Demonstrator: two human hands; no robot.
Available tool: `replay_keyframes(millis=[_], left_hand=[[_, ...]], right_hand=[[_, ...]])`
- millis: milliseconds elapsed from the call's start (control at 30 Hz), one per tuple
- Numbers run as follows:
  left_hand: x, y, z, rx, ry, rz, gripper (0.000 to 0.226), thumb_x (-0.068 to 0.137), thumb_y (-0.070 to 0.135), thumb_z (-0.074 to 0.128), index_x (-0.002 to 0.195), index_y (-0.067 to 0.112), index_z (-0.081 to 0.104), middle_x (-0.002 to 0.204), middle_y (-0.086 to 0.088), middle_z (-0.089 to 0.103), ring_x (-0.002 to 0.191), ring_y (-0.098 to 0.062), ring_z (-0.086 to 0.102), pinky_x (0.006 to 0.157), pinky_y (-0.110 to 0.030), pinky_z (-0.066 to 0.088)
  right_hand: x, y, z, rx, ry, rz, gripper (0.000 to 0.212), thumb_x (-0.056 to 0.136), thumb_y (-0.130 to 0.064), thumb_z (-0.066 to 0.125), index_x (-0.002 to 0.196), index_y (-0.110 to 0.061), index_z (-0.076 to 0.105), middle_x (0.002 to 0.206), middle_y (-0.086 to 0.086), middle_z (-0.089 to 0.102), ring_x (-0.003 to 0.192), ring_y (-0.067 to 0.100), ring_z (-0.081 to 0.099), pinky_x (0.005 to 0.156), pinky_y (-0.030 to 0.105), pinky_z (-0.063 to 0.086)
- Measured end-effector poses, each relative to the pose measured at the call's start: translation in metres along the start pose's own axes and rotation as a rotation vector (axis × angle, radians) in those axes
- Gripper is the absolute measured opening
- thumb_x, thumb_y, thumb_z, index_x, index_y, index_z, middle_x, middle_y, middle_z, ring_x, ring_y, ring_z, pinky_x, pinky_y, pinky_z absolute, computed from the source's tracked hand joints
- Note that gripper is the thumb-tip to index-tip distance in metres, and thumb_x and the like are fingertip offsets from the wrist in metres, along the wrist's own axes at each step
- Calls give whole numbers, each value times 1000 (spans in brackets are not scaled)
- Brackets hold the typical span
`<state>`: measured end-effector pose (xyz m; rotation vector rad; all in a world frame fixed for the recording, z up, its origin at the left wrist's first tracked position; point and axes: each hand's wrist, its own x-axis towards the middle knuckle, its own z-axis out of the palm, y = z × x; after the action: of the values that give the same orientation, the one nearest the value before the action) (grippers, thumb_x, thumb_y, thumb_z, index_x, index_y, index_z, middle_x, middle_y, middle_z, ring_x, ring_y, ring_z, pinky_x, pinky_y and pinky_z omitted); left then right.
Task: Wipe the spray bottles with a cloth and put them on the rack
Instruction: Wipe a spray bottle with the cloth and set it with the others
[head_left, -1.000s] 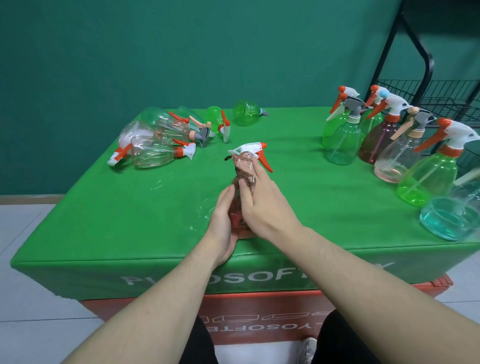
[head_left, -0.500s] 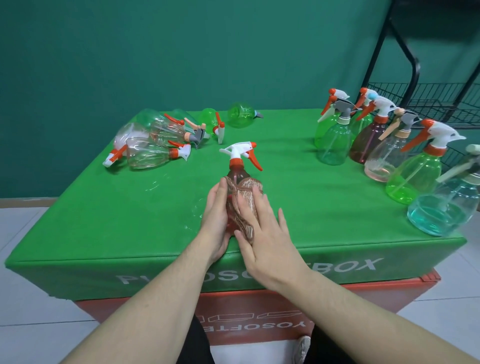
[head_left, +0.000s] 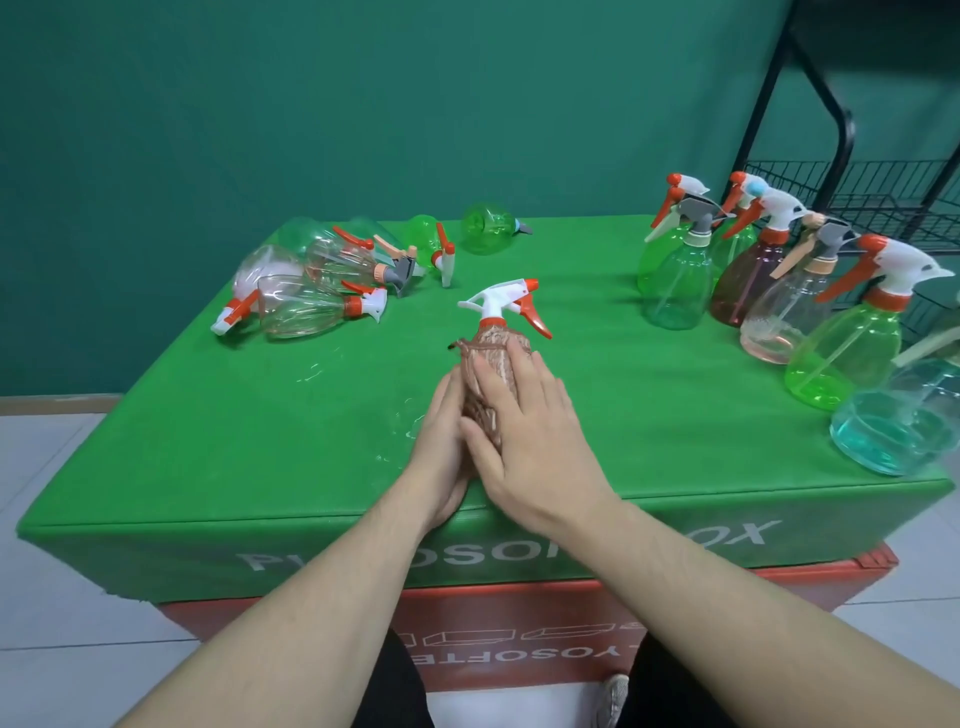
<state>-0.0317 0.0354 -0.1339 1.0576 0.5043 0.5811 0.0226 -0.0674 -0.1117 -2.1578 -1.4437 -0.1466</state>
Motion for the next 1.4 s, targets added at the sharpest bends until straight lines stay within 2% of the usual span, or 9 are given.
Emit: replay_keyframes(millis=[100,233,333,433,533,800,1033,1233,1400], left_hand=[[-3,4,1,25,-3,9,38,109,47,38,137,31,58,127,5,73,113,-14,71,77,-33,60],[-6,8,2,-10,20,-7,36,109,45,39,134,28,58,122,2,75,105,-17,74,82,-44,60],[-7,8,0,-23,36,-33,36,109,48,36,133,30,56,119,1,76,97,-21,77,68,-49,62],[-8,8,1,-17,52,-33,37,110,47,34,133,28,55,112,3,78,90,-17,77,61,-43,62],[-7,6,1,-9,63,-24,38,110,46,35,135,26,54,110,5,78,93,-14,77,63,-36,60],[-13,10,4,-28,70,10,47,93,49,59,135,28,54,113,7,77,97,-9,75,64,-26,59],[-16,12,5,-60,44,58,59,79,49,66,133,30,51,102,5,80,87,-11,76,61,-28,59],[-16,10,6,-48,49,70,59,79,44,69,133,24,54,108,-1,79,91,-13,76,64,-26,59],[-13,7,5,-45,30,44,58,86,44,64,139,23,56,123,-1,75,112,-15,72,76,-23,59]], right_hand=[[19,1,-5,115,26,39,69,97,-59,20,160,-30,24,168,8,18,153,25,21,122,50,25],[38,-1,-14,344,2,182,55,106,-48,26,159,-34,27,162,0,33,144,20,38,117,32,31],[46,-3,-16,412,-34,320,49,108,-46,26,154,-33,36,151,1,47,133,27,51,104,32,37],[43,-6,-11,421,8,232,52,106,-44,25,155,-30,36,160,-4,35,142,19,40,111,27,29],[32,-3,-6,331,28,119,59,102,-45,22,158,-29,30,168,-8,17,152,13,21,124,38,21],[-6,0,-1,197,-42,45,62,102,-44,21,161,-36,6,168,-19,-4,155,5,-8,127,50,2],[-30,5,4,172,-49,9,59,100,-50,15,154,-48,-10,167,-19,-12,154,3,-14,127,49,-1],[-38,9,5,168,-51,17,61,99,-53,18,157,-49,-1,168,-15,-13,154,4,-15,127,50,0],[-30,0,6,176,-24,42,66,99,-58,18,160,-41,3,169,-13,-14,154,9,-19,127,44,-1]])
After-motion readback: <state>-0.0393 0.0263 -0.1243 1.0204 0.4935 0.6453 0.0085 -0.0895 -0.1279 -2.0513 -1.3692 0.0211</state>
